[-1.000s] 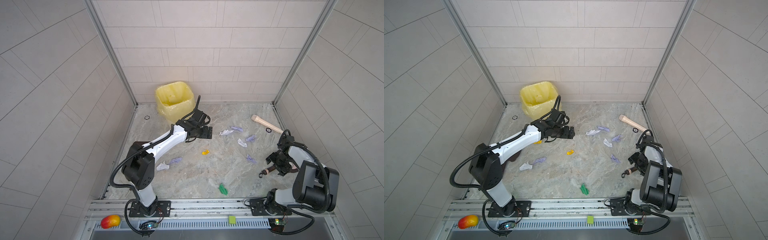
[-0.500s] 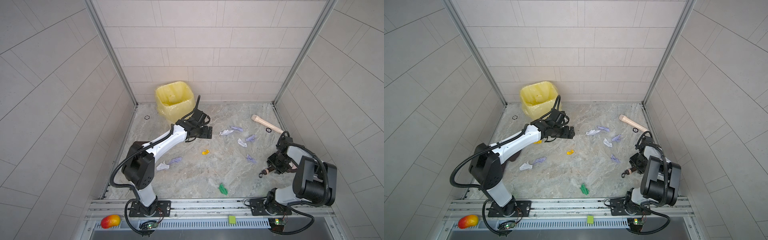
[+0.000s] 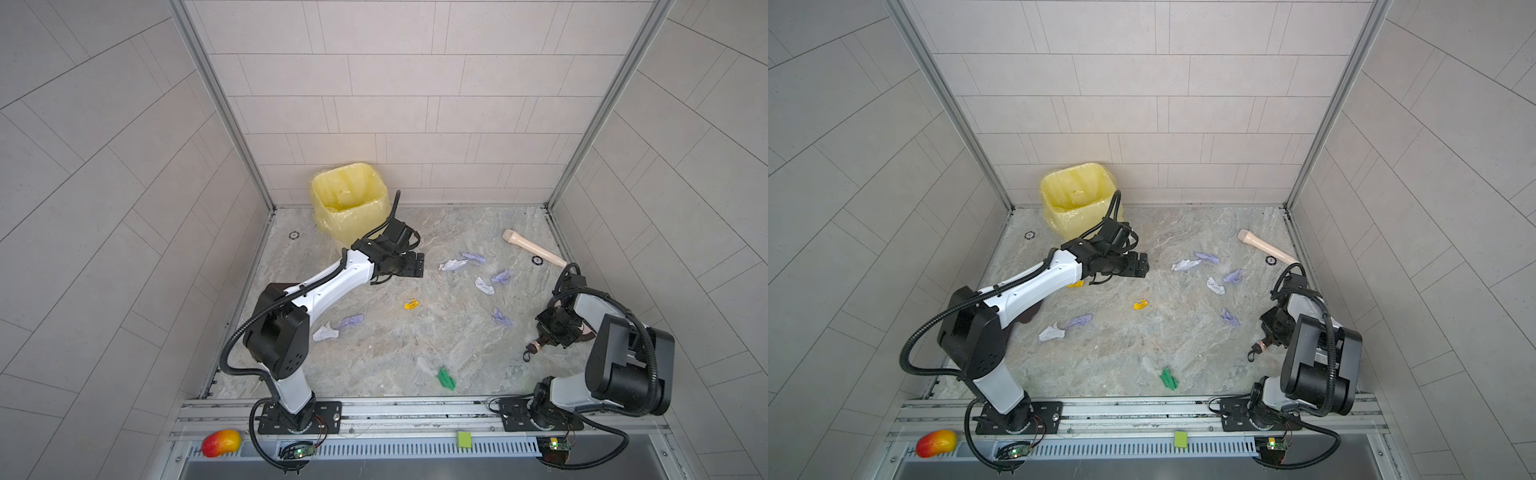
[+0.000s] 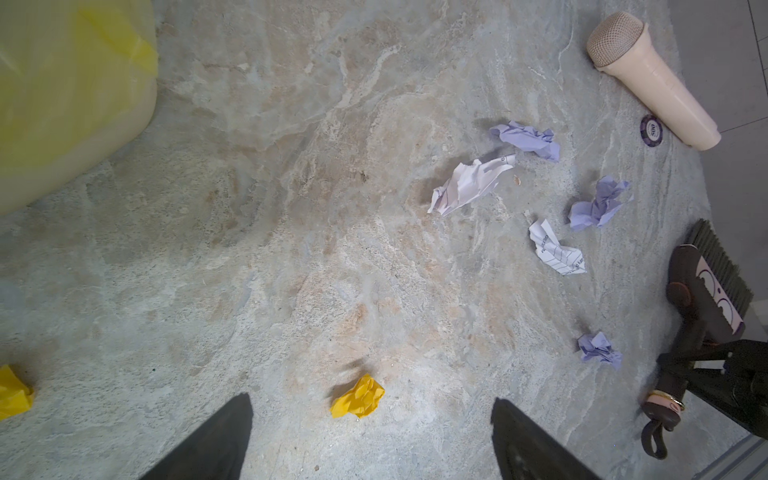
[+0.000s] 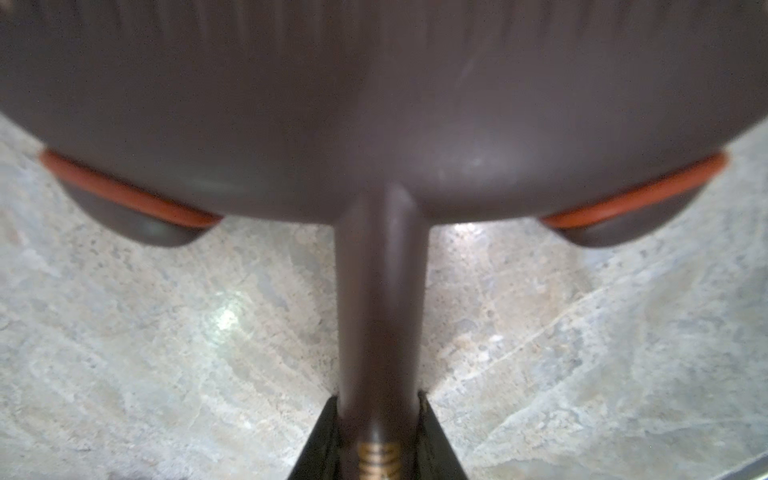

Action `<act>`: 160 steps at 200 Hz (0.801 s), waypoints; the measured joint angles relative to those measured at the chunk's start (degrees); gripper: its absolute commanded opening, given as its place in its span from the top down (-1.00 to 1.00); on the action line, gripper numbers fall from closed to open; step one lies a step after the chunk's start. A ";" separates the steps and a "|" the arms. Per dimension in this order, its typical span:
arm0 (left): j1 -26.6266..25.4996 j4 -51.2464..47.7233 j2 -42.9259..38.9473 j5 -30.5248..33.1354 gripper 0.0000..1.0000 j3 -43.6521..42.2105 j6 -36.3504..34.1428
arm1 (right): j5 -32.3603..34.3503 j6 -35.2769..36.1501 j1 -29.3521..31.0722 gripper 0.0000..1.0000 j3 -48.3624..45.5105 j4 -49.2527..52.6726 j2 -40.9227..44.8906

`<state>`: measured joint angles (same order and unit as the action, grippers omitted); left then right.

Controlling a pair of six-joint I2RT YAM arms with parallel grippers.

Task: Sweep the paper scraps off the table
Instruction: 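Grasp the brown brush handle with the right gripper and lift it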

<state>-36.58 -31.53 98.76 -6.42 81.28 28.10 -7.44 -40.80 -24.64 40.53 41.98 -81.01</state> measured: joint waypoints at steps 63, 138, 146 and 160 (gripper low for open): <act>0.00 -0.02 -0.02 0.15 -0.91 0.00 0.00 | 0.00 0.48 1.36 1.00 -0.66 1.11 7.32; 0.00 0.24 -0.02 -0.17 -0.92 -0.02 0.17 | 3.06 1.31 8.11 1.00 0.83 4.42 11.76; 0.02 0.42 -0.02 -0.48 -0.92 -0.02 0.17 | 3.67 1.29 9.88 1.00 1.64 5.01 12.37; 0.02 1.14 -0.02 -1.60 -0.92 -0.02 0.17 | 5.11 1.40 13.57 1.00 3.52 5.70 13.64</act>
<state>-36.56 -30.39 98.74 -8.01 81.25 28.27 -2.33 -39.40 -11.07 44.05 47.68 -67.37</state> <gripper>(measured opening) 0.960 0.274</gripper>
